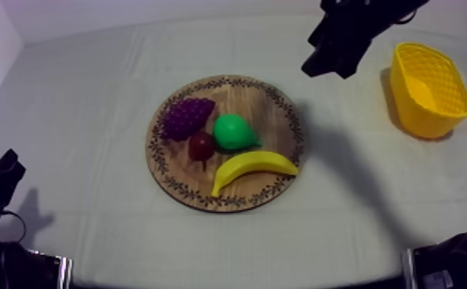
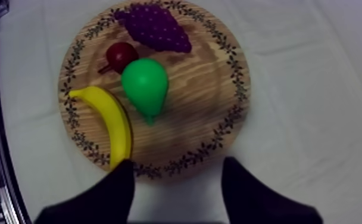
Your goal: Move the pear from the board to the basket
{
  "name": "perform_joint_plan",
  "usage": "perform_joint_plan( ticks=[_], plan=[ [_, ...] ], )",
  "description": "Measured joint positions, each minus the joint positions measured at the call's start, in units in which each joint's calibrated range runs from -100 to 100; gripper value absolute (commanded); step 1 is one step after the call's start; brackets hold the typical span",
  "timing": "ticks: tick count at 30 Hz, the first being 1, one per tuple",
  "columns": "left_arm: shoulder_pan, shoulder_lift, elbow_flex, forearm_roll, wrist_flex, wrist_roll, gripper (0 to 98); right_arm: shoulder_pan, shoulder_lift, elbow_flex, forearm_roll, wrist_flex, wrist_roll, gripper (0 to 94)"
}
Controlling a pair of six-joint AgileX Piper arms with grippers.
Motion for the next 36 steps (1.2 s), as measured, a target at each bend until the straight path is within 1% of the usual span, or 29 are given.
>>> perform_joint_plan(
  ticks=[3, 5, 10, 15, 20, 26, 31, 36],
  plan=[
    [0.00, 0.00, 0.00, 0.00, 0.00, 0.00, 0.1, 0.00, 0.20, 0.84, -0.14, -0.73, 0.97, 64.1],
    [0.00, 0.00, 0.00, 0.00, 0.00, 0.00, 0.1, -0.06, 0.56, 1.23, -0.04, -0.58, 1.78, 67.3],
    [0.00, 0.00, 0.00, 0.00, 0.00, 0.00, 0.1, -0.67, 2.07, 2.29, -0.15, -0.74, 4.83, 69.8],
    [0.00, 0.00, 0.00, 0.00, 0.00, 0.00, 0.1, -1.56, 4.56, 2.38, -1.00, -3.74, 7.06, 72.5],
    [0.00, 0.00, 0.00, 0.00, 0.00, 0.00, 0.1, -2.93, 8.90, 0.55, -1.42, -7.16, 7.69, 72.2],
    [0.00, 0.00, 0.00, 0.00, 0.00, 0.00, 0.1, -4.40, 16.23, -3.34, -2.22, -11.27, 7.20, 70.4],
    [0.00, 0.00, 0.00, 0.00, 0.00, 0.00, 0.1, -5.69, 22.34, -6.19, -2.97, -12.56, 6.77, 69.9],
    [0.00, 0.00, 0.00, 0.00, 0.00, 0.00, 0.1, -7.11, 26.73, -8.05, -3.57, -12.35, 6.77, 69.3]
  ],
)
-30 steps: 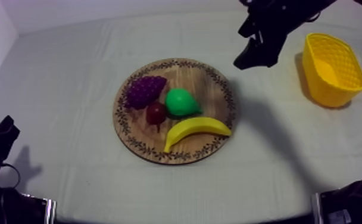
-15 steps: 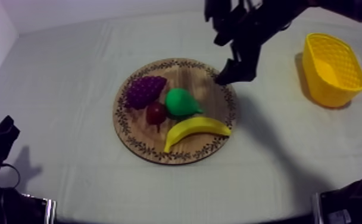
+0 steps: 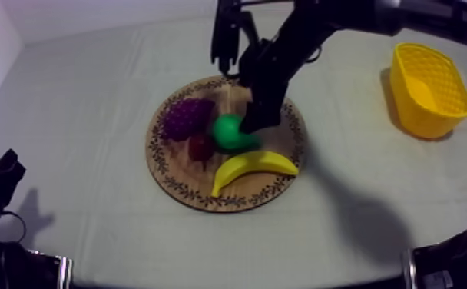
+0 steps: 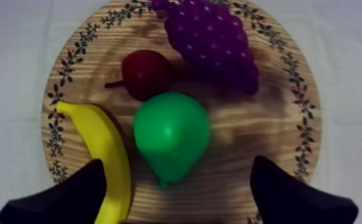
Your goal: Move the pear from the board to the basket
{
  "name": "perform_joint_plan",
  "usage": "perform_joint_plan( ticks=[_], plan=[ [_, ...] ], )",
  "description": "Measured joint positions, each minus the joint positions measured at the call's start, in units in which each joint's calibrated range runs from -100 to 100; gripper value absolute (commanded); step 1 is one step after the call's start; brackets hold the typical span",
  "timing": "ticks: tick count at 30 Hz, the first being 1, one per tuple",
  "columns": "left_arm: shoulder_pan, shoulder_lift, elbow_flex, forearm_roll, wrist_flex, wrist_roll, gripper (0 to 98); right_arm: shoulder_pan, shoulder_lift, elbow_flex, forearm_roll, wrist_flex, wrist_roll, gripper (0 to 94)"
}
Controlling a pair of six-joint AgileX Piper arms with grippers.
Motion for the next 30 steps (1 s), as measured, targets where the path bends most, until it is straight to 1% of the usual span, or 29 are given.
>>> perform_joint_plan(
  ticks=[11, 20, 22, 26, 30],
  plan=[
    [0.00, 0.00, 0.00, 0.00, 0.00, 0.00, 0.1, -2.09, 8.13, -3.41, 0.06, -0.01, -0.83, 67.3],
    [0.00, 0.00, 0.00, 0.00, 0.00, 0.00, 0.1, -2.51, 12.50, -7.61, 1.58, -0.39, -2.89, 65.0],
    [0.00, 0.00, 0.00, 0.00, 0.00, 0.00, 0.1, -2.63, 13.22, -8.22, 1.84, -0.60, -3.24, 63.1],
    [0.00, 0.00, 0.00, 0.00, 0.00, 0.00, 0.1, -3.01, 14.51, -8.67, 2.69, -1.03, -4.13, 56.0],
    [0.00, 0.00, 0.00, 0.00, 0.00, 0.00, 0.1, -3.27, 15.35, -8.89, 3.04, -1.77, -5.04, 52.5]
  ],
)
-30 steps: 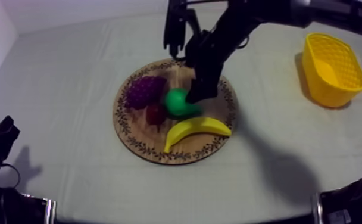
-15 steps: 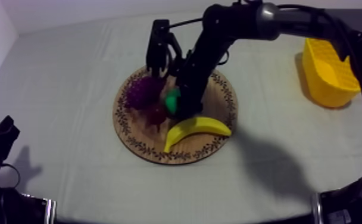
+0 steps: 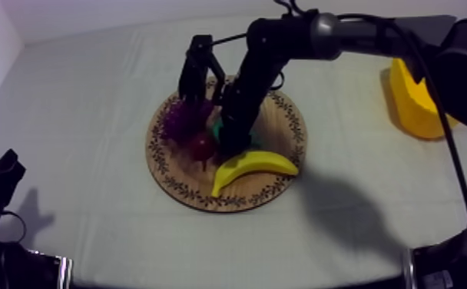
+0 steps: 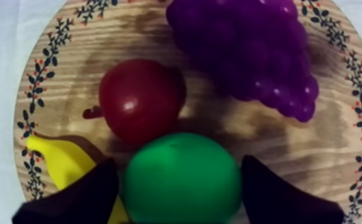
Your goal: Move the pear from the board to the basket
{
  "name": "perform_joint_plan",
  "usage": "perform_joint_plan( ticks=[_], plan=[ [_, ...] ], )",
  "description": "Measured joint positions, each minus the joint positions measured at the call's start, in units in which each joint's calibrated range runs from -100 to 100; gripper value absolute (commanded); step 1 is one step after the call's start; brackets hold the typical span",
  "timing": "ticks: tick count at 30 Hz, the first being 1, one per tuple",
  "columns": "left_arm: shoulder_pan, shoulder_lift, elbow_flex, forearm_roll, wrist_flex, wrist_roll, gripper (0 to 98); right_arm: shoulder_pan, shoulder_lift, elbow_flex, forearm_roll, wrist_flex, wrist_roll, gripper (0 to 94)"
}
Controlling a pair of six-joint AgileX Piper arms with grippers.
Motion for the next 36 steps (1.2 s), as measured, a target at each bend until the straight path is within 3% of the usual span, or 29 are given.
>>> perform_joint_plan(
  ticks=[12, 21, 27, 36],
  plan=[
    [0.00, 0.00, 0.00, 0.00, 0.00, 0.00, 0.1, 0.30, 0.74, 0.04, 0.35, -0.10, -0.20, 43.2],
    [0.00, 0.00, 0.00, 0.00, 0.00, 0.00, 0.1, 3.17, -6.09, 1.68, 3.59, -3.30, -2.43, 44.6],
    [0.00, 0.00, 0.00, 0.00, 0.00, 0.00, 0.1, 8.10, -17.25, 2.72, 9.30, -10.60, -7.19, 45.8],
    [0.00, 0.00, 0.00, 0.00, 0.00, 0.00, 0.1, 19.12, -35.32, 4.93, 24.79, -21.34, -20.48, 45.4]
  ],
)
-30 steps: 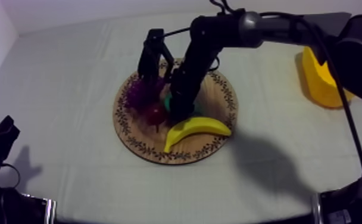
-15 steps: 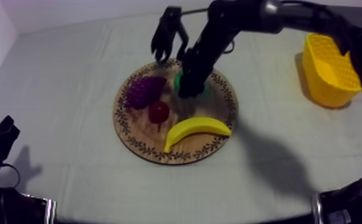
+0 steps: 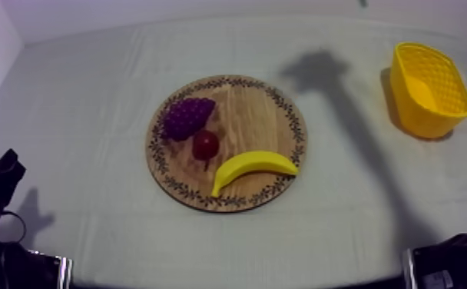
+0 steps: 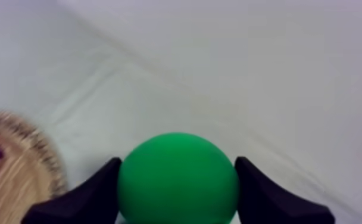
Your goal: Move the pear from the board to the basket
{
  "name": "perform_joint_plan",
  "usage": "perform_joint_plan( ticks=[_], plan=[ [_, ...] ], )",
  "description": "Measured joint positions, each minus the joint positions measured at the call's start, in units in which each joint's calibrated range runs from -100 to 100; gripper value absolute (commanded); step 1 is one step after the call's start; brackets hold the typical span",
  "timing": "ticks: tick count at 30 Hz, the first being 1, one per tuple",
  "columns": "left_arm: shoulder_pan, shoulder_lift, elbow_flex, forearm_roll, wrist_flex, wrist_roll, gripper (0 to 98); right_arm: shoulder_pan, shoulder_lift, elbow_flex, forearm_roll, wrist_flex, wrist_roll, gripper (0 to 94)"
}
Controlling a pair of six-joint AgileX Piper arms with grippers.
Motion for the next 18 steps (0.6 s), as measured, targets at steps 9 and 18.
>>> perform_joint_plan(
  ticks=[9, 18],
  plan=[
    [0.00, 0.00, 0.00, 0.00, 0.00, 0.00, 0.1, 11.05, -8.90, 7.72, 5.53, 2.76, -11.34, 44.2],
    [0.00, 0.00, 0.00, 0.00, 0.00, 0.00, 0.1, 15.88, -5.35, 20.09, 2.22, 4.77, -13.72, 43.4]
  ],
)
